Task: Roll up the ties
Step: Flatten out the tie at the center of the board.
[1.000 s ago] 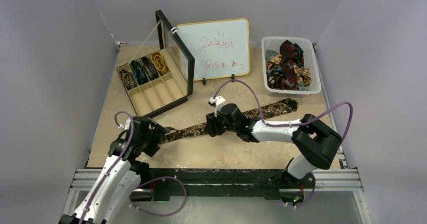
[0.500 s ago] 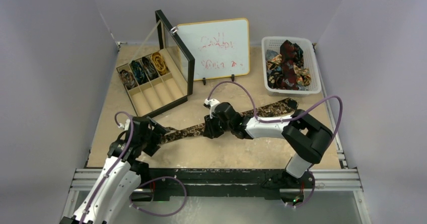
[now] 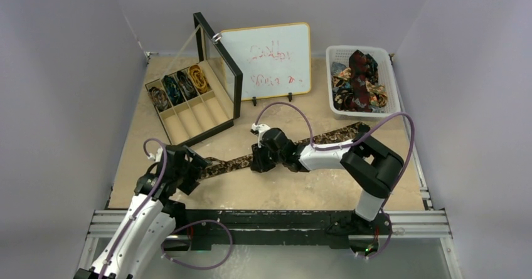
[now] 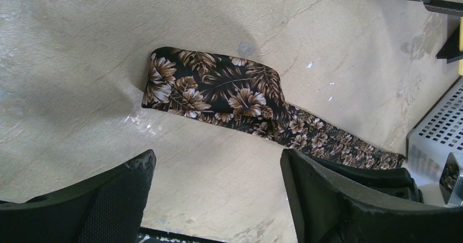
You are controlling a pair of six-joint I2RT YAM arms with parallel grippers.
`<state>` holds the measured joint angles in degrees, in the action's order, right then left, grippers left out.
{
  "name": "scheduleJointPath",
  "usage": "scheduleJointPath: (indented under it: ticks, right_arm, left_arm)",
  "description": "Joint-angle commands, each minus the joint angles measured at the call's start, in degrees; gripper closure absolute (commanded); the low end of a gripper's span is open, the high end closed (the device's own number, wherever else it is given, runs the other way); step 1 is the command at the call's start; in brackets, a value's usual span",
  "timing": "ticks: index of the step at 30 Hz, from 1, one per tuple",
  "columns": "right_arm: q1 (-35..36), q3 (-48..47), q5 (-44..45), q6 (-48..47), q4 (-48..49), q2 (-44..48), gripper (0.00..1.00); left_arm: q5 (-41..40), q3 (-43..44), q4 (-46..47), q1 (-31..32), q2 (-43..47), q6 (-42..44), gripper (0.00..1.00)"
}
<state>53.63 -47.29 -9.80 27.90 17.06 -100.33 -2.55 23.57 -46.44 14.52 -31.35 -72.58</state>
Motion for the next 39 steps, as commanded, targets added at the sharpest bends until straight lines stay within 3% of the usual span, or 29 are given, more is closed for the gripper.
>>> scheduleJointPath:
  ticks: [1, 10, 15, 19, 27, 39]
  right_arm:
    - [0.1, -2.3, 5.5, 1.6, -1.7, 0.3, 0.77]
    - [-0.2, -3.4, 8.6, -0.8, -4.9, 1.6, 0.75]
    - [-0.2, -1.6, 5.7, -2.0, -5.7, 8.4, 0.62]
    - [-1.9, -1.0, 11.1, -1.0, -5.9, 11.7, 0.54]
    - [-6.2, -3.1, 16.2, 3.0, -9.6, 6.0, 0.63]
    - [-15.7, 6.8, 20.4, 11.3, -8.1, 3.4, 0.70]
  left_arm:
    - [0.2, 2.2, 0.6, -0.2, -0.2, 1.2, 0.17]
    - [0.3, 2.2, 0.6, -0.2, -0.6, 1.4, 0.17]
    - [0.2, 2.3, 0.8, -0.2, -1.1, 1.7, 0.17]
    - [0.3, 2.3, 0.9, -0.2, -1.1, 1.7, 0.17]
    - [0.5, 2.5, 1.0, -0.2, -0.5, 2.1, 0.17]
    - [3.9, 1.3, 6.7, -0.2, -2.1, 5.6, 0.17]
